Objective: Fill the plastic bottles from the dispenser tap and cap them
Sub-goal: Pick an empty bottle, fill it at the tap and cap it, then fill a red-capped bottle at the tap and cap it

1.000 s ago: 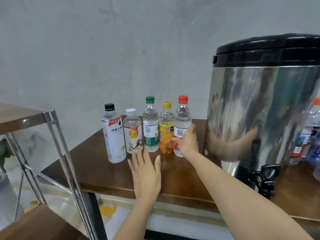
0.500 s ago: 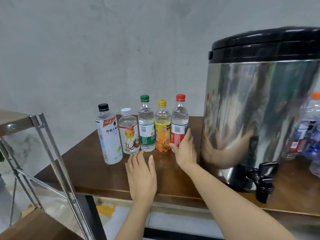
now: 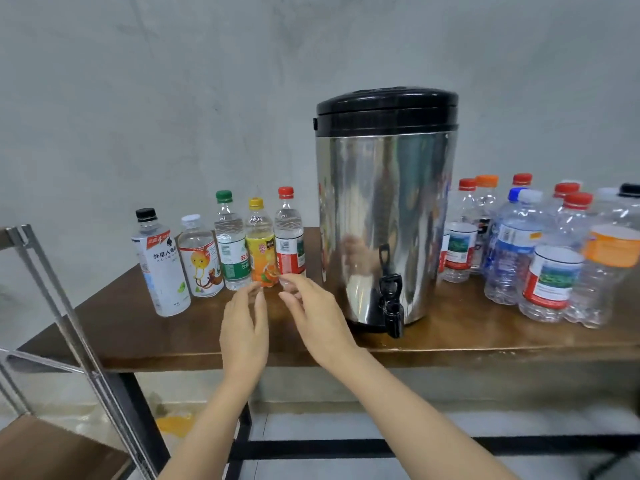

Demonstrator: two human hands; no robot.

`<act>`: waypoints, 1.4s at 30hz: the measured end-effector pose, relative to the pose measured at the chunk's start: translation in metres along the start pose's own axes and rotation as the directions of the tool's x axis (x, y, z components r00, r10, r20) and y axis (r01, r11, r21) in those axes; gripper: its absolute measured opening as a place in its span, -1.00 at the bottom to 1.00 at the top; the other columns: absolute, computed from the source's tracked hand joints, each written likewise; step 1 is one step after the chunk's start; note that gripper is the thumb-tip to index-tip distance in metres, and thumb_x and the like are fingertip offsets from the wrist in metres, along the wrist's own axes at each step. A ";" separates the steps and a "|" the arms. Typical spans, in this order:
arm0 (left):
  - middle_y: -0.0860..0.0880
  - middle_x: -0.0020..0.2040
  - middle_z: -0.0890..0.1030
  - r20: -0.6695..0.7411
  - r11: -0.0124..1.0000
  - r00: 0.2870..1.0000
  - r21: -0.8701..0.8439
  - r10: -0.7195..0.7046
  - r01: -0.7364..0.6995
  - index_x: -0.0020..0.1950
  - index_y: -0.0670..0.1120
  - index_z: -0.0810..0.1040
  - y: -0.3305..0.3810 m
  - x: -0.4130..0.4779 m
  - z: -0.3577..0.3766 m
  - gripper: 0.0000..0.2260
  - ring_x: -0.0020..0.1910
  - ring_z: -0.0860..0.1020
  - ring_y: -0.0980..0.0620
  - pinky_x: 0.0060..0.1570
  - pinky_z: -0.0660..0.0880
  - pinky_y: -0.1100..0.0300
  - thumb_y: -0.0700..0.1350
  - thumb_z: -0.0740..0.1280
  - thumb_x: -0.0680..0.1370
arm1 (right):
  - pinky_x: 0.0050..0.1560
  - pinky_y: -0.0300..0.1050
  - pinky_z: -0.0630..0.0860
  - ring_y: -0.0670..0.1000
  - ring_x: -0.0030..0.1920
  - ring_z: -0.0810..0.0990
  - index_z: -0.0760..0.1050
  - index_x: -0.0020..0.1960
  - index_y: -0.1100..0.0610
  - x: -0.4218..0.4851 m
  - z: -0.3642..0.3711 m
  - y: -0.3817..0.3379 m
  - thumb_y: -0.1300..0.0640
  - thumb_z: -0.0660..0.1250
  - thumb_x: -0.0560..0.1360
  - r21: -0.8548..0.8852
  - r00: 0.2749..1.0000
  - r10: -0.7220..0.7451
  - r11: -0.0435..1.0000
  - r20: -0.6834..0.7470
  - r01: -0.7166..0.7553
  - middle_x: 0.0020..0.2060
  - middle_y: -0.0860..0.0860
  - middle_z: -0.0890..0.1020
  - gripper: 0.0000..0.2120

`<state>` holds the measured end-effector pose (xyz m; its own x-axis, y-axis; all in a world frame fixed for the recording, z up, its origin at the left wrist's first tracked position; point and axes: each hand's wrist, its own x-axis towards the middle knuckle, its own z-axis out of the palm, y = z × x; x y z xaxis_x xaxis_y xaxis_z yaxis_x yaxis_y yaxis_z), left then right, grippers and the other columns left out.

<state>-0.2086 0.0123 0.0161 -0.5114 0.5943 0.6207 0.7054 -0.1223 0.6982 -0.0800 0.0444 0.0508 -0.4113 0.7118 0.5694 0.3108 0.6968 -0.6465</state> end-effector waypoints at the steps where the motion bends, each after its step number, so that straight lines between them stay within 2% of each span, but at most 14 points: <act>1: 0.02 0.17 0.60 -0.009 0.998 0.999 -0.051 0.036 -0.036 0.28 -0.06 0.51 0.015 -0.005 0.001 -0.77 0.20 0.54 0.00 0.18 0.49 -0.02 -0.07 0.17 0.67 | 0.15 -0.01 0.55 -0.09 0.10 0.58 0.45 0.38 0.01 -0.009 -0.013 -0.003 0.04 0.22 0.64 0.023 1.000 -0.027 0.999 -0.010 0.027 0.16 -0.08 0.60 -0.68; 3: 0.04 0.15 0.60 -0.024 0.986 0.995 -0.136 0.099 -0.101 0.28 -0.05 0.52 0.047 -0.018 0.003 -0.77 0.17 0.55 0.03 0.17 0.51 -0.06 -0.08 0.18 0.68 | 0.12 -0.07 0.57 -0.15 0.08 0.59 0.48 0.33 -0.02 -0.029 -0.042 -0.010 0.03 0.23 0.64 0.070 0.997 -0.071 0.995 -0.037 0.074 0.12 -0.11 0.62 -0.73; 6: 0.04 0.10 0.61 -0.047 0.946 0.978 -0.249 0.203 -0.208 0.26 -0.02 0.51 0.098 -0.040 0.013 -0.78 0.12 0.57 0.09 0.12 0.51 0.13 -0.07 0.17 0.66 | 0.09 -0.20 0.57 -0.19 0.08 0.60 0.52 0.29 0.01 -0.058 -0.092 -0.008 0.04 0.25 0.63 0.074 0.981 -0.102 0.991 -0.162 0.115 0.09 -0.14 0.64 -0.74; 12: 0.08 0.07 0.55 0.078 0.833 0.881 -0.375 0.466 -0.407 0.29 -0.08 0.51 0.171 -0.085 0.088 -0.73 -0.05 0.54 0.17 -0.05 0.44 0.39 -0.05 0.16 0.66 | 0.01 -0.05 0.60 -0.11 0.00 0.63 0.53 0.22 0.04 -0.087 -0.182 0.063 0.10 0.25 0.62 -0.024 0.900 0.019 0.999 -0.434 -0.033 0.01 -0.12 0.64 -0.80; 14: 0.13 0.10 0.51 0.185 0.840 0.854 -0.370 0.486 -0.397 0.31 -0.05 0.48 0.180 -0.096 0.128 -0.73 -0.01 0.50 0.22 0.00 0.45 0.36 -0.03 0.15 0.66 | 0.03 0.02 0.59 -0.13 -0.01 0.62 0.51 0.22 0.00 -0.093 -0.208 0.095 0.12 0.27 0.61 -0.066 0.865 0.099 0.987 -0.492 -0.150 0.00 -0.13 0.62 -0.80; 17: 0.05 0.21 0.51 0.375 0.895 0.816 -0.260 0.439 -0.362 0.38 -0.04 0.42 0.181 -0.100 0.189 -0.70 0.20 0.45 0.10 0.16 0.49 0.12 -0.03 0.16 0.67 | 0.03 0.07 0.57 -0.08 -0.05 0.60 0.46 0.27 -0.02 -0.097 -0.244 0.128 0.15 0.30 0.59 -0.111 0.814 0.175 0.953 -0.554 -0.281 0.01 -0.07 0.60 -0.74; 21: -0.04 0.38 0.44 0.526 0.901 0.755 -0.051 0.391 -0.431 0.46 -0.09 0.36 0.169 -0.097 0.239 -0.63 0.37 0.33 0.00 0.39 0.29 0.14 0.00 0.16 0.68 | 0.11 0.04 0.49 0.06 0.18 0.49 0.40 0.34 0.04 -0.084 -0.288 0.141 0.14 0.34 0.56 -0.329 0.826 0.104 0.884 -0.553 -0.332 0.20 0.02 0.52 -0.64; 27: -0.03 0.36 0.44 0.508 0.837 0.725 0.013 0.465 -0.547 0.43 -0.09 0.40 0.162 -0.102 0.251 -0.61 0.39 0.32 0.03 0.37 0.31 0.17 0.07 0.15 0.67 | 0.30 0.10 0.33 0.25 0.30 0.33 0.35 0.42 0.20 -0.029 -0.337 0.138 0.16 0.40 0.52 -0.667 0.828 -0.127 0.663 -0.546 -0.339 0.38 0.17 0.40 -0.49; 31: -0.02 0.36 0.44 0.497 0.855 0.747 0.023 0.440 -0.519 0.43 -0.09 0.40 0.163 -0.102 0.250 -0.58 0.39 0.32 0.05 0.33 0.35 0.19 0.10 0.14 0.66 | 0.28 0.06 0.30 0.23 0.31 0.30 0.27 0.50 0.12 0.002 -0.358 0.140 0.05 0.28 0.61 -0.715 0.866 -0.037 0.582 -0.499 -0.387 0.41 0.15 0.37 -0.50; 33: -0.03 0.37 0.44 0.500 0.853 0.746 0.026 0.441 -0.522 0.43 -0.09 0.40 0.163 -0.102 0.250 -0.58 0.40 0.32 0.05 0.33 0.35 0.20 0.10 0.14 0.66 | 0.24 0.03 0.29 0.21 0.28 0.31 0.36 0.44 0.13 0.005 -0.359 0.143 -0.01 0.20 0.64 -0.754 0.888 -0.014 0.534 -0.460 -0.383 0.37 0.14 0.43 -0.58; 35: -0.02 0.38 0.42 0.508 0.860 0.748 0.024 0.428 -0.509 0.44 -0.09 0.38 0.164 -0.101 0.249 -0.58 0.41 0.31 0.05 0.34 0.35 0.19 0.10 0.14 0.66 | 0.19 0.03 0.31 0.21 0.22 0.36 0.44 0.37 0.15 0.000 -0.355 0.144 0.00 0.21 0.64 -0.757 0.891 -0.043 0.548 -0.452 -0.357 0.28 0.14 0.51 -0.63; 38: -0.02 0.39 0.41 0.515 0.863 0.747 0.026 0.421 -0.504 0.45 -0.08 0.37 0.164 -0.101 0.250 -0.58 0.41 0.30 0.05 0.34 0.35 0.19 0.11 0.13 0.66 | 0.12 0.03 0.42 0.18 0.17 0.47 0.49 0.30 0.17 -0.013 -0.346 0.139 0.12 0.28 0.62 -0.638 0.860 -0.097 0.713 -0.501 -0.291 0.22 0.13 0.53 -0.72; 40: -0.01 0.39 0.42 0.521 0.868 0.742 0.004 0.422 -0.497 0.45 -0.07 0.36 0.165 -0.101 0.249 -0.57 0.41 0.30 0.06 0.35 0.34 0.18 0.12 0.13 0.66 | 0.00 -0.05 0.49 0.08 0.06 0.54 0.50 0.26 0.18 -0.023 -0.341 0.130 0.19 0.29 0.61 -0.523 0.855 -0.097 0.824 -0.509 -0.218 0.21 0.11 0.51 -0.76; 42: 0.00 0.40 0.42 0.522 0.902 0.755 -0.070 0.398 -0.427 0.45 -0.06 0.36 0.167 -0.099 0.245 -0.57 0.40 0.29 0.08 0.39 0.32 0.16 0.12 0.17 0.65 | -0.13 -0.16 0.44 0.03 -0.04 0.55 0.52 0.23 0.18 -0.034 -0.337 0.118 0.22 0.31 0.59 -0.518 0.856 -0.134 0.838 -0.499 -0.171 0.19 0.09 0.51 -0.78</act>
<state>0.0799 0.1279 -0.0165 0.1508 0.8146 0.5601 0.8196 -0.4198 0.3899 0.2595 0.1327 0.1267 0.0339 0.5605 0.8275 0.7750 0.5080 -0.3759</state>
